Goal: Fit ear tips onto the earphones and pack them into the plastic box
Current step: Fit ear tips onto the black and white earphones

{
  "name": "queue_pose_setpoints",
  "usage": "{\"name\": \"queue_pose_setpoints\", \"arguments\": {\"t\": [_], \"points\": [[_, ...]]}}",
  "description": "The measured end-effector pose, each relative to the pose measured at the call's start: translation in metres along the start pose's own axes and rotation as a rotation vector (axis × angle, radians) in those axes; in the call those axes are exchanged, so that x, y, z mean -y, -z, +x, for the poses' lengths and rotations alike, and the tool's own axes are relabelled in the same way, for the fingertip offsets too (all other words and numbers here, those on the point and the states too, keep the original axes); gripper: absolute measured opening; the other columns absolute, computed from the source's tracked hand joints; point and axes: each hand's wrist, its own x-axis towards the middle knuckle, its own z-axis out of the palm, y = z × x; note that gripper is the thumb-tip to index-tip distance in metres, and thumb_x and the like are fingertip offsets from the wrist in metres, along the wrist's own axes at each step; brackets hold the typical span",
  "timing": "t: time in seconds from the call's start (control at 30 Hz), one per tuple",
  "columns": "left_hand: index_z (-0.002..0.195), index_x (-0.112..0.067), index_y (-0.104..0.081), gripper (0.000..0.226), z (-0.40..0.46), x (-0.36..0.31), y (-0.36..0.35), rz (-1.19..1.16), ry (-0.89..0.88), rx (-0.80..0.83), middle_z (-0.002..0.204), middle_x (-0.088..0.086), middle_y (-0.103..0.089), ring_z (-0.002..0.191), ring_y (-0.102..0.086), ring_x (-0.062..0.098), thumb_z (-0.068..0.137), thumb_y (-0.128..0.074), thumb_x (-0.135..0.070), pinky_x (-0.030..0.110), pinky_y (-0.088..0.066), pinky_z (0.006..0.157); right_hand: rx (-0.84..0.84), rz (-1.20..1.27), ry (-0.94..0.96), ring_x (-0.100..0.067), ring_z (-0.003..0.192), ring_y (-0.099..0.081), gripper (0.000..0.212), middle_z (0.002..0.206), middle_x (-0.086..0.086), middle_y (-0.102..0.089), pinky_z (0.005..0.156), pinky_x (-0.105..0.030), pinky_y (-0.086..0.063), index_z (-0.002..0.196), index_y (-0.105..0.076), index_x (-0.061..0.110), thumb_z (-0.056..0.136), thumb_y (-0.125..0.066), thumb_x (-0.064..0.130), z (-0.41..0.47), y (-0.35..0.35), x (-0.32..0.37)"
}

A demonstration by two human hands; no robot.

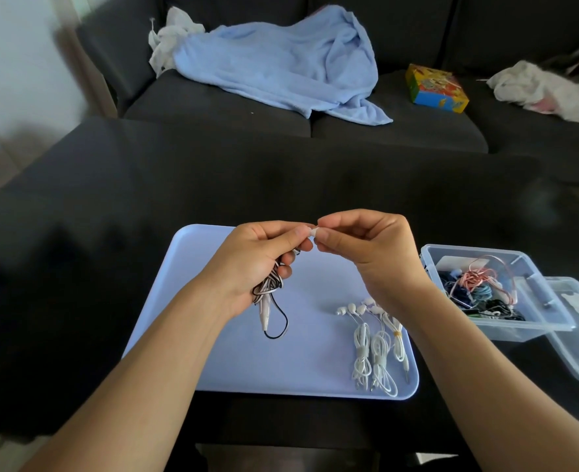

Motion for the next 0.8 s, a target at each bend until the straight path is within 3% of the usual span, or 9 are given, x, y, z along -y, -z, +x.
{"name": "queue_pose_setpoints", "arguments": {"t": [0.33,0.47,0.63,0.8], "points": [[0.105,-0.01,-0.076,0.02,-0.001,-0.001,0.0,-0.003,0.029,0.037,0.077,0.0,-0.068,0.058,-0.05,0.005,0.097,-0.06,-0.017,0.017,-0.043,0.05,0.05,0.084,-0.074,-0.029,0.083,-0.075,0.026,0.088,-0.014,-0.077,0.075,-0.028,-0.061,0.094,-0.075,0.001,0.071,-0.075,0.014,0.003,0.004,-0.001],[0.102,-0.011,-0.077,0.016,-0.001,0.001,-0.003,0.042,0.036,0.026,0.075,-0.001,-0.069,0.057,-0.05,0.005,0.096,-0.063,-0.016,0.017,-0.044,0.05,0.13,-0.177,0.088,-0.02,0.076,-0.075,0.011,0.082,-0.003,-0.077,0.072,-0.022,-0.059,0.088,-0.077,0.009,0.077,-0.078,0.009,0.006,0.012,0.004],[0.101,-0.016,-0.077,0.013,-0.001,0.008,-0.011,0.248,-0.173,-0.133,0.08,0.0,-0.075,0.056,-0.054,0.004,0.092,-0.069,-0.02,0.018,-0.048,0.055,0.098,-0.624,0.381,0.001,0.079,-0.07,0.008,0.081,0.017,-0.07,0.071,-0.011,-0.054,0.093,-0.079,0.015,0.086,-0.076,0.01,0.002,0.011,0.002],[0.101,-0.017,-0.078,0.013,-0.002,0.008,-0.011,0.254,-0.242,-0.144,0.076,-0.002,-0.074,0.056,-0.053,0.005,0.093,-0.067,-0.018,0.02,-0.048,0.055,0.038,-0.59,0.408,-0.003,0.081,-0.07,0.011,0.083,0.011,-0.071,0.072,-0.012,-0.055,0.097,-0.078,0.014,0.088,-0.074,0.009,0.003,0.008,-0.002]]}}
